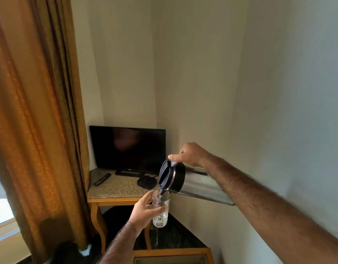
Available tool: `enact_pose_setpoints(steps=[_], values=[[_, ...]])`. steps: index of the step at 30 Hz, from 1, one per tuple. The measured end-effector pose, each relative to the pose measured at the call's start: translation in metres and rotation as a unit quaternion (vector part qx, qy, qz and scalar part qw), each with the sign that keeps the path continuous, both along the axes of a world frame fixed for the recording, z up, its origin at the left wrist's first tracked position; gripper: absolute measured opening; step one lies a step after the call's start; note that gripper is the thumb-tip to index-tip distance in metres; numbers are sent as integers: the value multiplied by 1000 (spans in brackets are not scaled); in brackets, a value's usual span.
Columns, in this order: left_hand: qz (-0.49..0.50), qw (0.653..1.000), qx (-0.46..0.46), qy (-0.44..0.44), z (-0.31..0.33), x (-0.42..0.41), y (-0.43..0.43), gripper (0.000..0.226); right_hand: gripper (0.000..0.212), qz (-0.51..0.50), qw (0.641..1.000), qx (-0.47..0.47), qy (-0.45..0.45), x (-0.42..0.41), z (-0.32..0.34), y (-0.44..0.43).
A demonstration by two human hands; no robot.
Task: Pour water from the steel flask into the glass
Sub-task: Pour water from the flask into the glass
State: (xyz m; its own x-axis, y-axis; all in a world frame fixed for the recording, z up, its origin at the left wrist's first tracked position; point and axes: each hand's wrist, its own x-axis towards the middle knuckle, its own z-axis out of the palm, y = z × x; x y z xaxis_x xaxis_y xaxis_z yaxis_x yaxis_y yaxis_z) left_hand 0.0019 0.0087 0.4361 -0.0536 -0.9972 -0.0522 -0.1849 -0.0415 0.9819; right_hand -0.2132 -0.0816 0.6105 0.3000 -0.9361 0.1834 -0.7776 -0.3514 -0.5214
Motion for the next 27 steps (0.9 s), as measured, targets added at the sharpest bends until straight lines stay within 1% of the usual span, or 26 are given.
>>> enact_pose_setpoints(steps=[10, 13, 18, 24, 27], values=[[4, 1000, 0, 3, -5, 1, -1, 60, 61, 10, 998, 7, 55, 12, 6, -4], [2, 1000, 0, 5, -5, 3, 0, 58, 61, 18, 998, 10, 61, 15, 10, -4], [5, 1000, -5, 10, -3, 5, 2, 61, 64, 20, 997, 9, 76, 19, 17, -2], [-2, 1000, -6, 8, -3, 7, 1, 55, 62, 24, 997, 15, 78, 20, 16, -3], [4, 1000, -6, 7, -3, 6, 1, 56, 62, 24, 996, 14, 81, 20, 18, -2]])
